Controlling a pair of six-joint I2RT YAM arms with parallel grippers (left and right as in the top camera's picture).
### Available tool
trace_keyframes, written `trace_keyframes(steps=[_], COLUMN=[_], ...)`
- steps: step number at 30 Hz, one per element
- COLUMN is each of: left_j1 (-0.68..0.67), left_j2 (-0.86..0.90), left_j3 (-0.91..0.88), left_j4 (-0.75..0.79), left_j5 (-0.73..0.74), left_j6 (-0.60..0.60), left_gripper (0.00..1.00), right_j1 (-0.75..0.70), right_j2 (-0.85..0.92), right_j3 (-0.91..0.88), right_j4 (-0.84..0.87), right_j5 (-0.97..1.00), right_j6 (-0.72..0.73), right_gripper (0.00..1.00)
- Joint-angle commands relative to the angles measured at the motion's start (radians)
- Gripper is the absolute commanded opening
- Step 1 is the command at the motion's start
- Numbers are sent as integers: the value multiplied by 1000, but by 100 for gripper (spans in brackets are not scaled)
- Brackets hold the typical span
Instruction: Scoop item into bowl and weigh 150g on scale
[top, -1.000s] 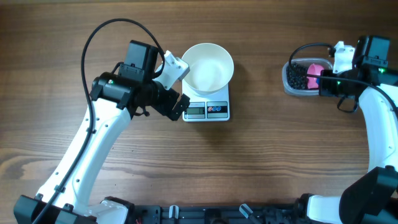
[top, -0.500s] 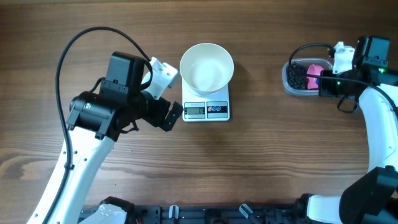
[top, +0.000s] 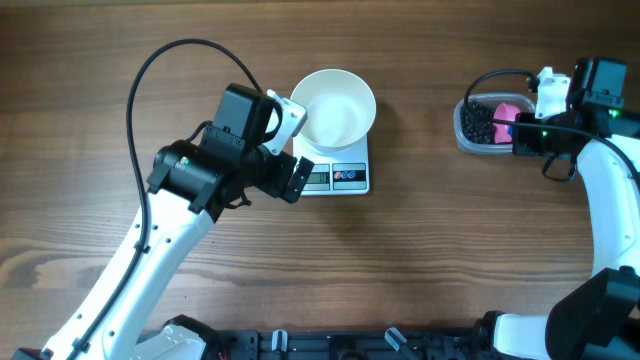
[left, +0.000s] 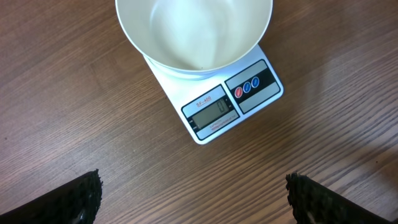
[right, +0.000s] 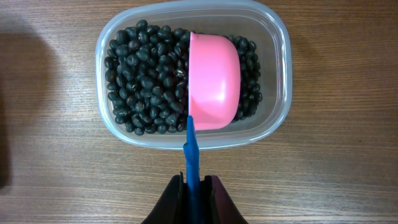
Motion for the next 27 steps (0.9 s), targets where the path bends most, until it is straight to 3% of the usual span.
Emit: trace_keyframes(steps=[1,27], left_j1=[-3,-3], left_j2=[4,4], left_j3=[-23,-42], left_j4=[8,35], left_j5=[-1,39], left_j6=[-14,-13], left_gripper=[100,100], right_j1=[0,0], right_j2=[8,8], right_j3=[-5,-5], right_j4=[2,45], right_j5=[-21,-21], right_j6=[-11,-10], right_gripper=[4,4])
